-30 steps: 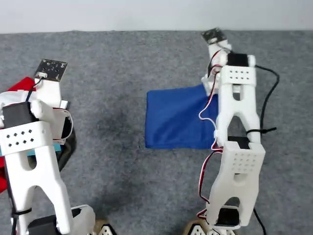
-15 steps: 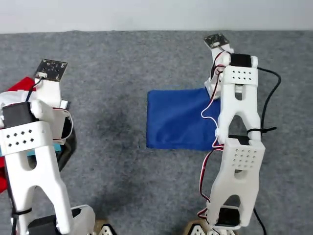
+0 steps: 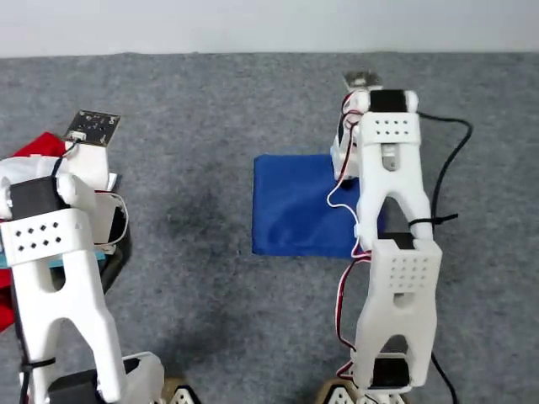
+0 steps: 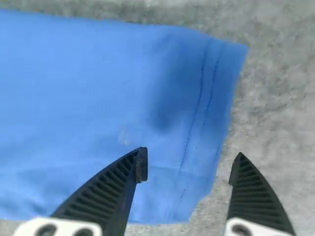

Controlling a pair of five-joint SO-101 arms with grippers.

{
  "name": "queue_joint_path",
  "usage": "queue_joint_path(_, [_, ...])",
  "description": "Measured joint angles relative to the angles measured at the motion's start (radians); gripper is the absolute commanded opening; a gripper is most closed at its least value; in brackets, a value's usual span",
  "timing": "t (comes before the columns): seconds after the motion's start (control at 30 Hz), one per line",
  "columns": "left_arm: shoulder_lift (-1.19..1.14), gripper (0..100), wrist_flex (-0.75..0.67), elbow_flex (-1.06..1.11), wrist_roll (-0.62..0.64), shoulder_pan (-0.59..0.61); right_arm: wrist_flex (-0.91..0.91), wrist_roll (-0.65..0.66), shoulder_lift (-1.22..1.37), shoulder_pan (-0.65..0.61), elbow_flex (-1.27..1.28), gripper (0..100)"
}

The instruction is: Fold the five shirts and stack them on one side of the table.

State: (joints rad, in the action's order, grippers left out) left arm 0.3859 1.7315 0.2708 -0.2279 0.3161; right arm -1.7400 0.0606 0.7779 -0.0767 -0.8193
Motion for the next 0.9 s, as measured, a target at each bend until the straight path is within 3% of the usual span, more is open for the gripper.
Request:
queue_joint_path(0.3, [0.0,1,0.0,0.0,0.0,0.0,0.051,-0.074,0.166,0.0,-0.002,25.5])
queue_joint_path(0.47, [0.0,1,-0.008,0.0,0.0,0.0,0.048,-0.074,0.18,0.002,-0.018,0.8])
queue_joint_path(0.73, [0.0,1,-0.009,0.0,0.0,0.0,-0.008,-0.005,0.181,0.043,-0.038,0.9])
queue_joint_path(0.9, [0.0,1,-0.009,0.0,0.0,0.0,-0.011,0.137,0.144,0.123,0.002,0.9])
